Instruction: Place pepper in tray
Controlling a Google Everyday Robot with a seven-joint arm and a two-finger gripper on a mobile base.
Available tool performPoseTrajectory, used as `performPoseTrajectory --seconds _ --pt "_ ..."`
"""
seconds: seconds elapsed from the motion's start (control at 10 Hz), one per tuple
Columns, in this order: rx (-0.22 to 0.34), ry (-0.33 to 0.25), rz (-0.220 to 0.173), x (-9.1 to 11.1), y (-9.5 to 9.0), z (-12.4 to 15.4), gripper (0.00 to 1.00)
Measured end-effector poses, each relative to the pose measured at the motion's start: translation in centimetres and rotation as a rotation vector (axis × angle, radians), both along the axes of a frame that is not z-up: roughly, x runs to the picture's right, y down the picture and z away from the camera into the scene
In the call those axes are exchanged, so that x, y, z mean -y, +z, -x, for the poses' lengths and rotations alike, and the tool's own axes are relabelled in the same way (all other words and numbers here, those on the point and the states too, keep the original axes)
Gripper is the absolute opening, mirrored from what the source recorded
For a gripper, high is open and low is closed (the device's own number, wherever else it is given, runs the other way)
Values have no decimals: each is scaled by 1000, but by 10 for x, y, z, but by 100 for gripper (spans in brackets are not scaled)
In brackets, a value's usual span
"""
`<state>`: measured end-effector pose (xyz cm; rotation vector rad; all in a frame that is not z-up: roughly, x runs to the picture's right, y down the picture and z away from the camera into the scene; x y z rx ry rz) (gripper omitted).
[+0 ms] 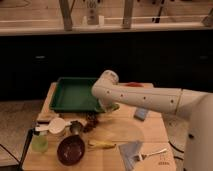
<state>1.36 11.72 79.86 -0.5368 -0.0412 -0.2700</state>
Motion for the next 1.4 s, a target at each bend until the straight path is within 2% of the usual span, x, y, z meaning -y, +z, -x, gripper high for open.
performPoseTrajectory --seconds 0.1,0.2,0.5,0.8,1.0,1.2,1.4 --pt "2 -7 -5 3 1 5 38" --pt "6 -14 -12 9 2 9 33" --pt "16 -36 -18 18 3 23 8" --pt "29 -53 -23 28 6 34 7" --pt "41 -68 -24 29 8 42 1" --pt "64 -87 -31 33 11 63 1" --pt "76 -102 -34 34 14 66 1"
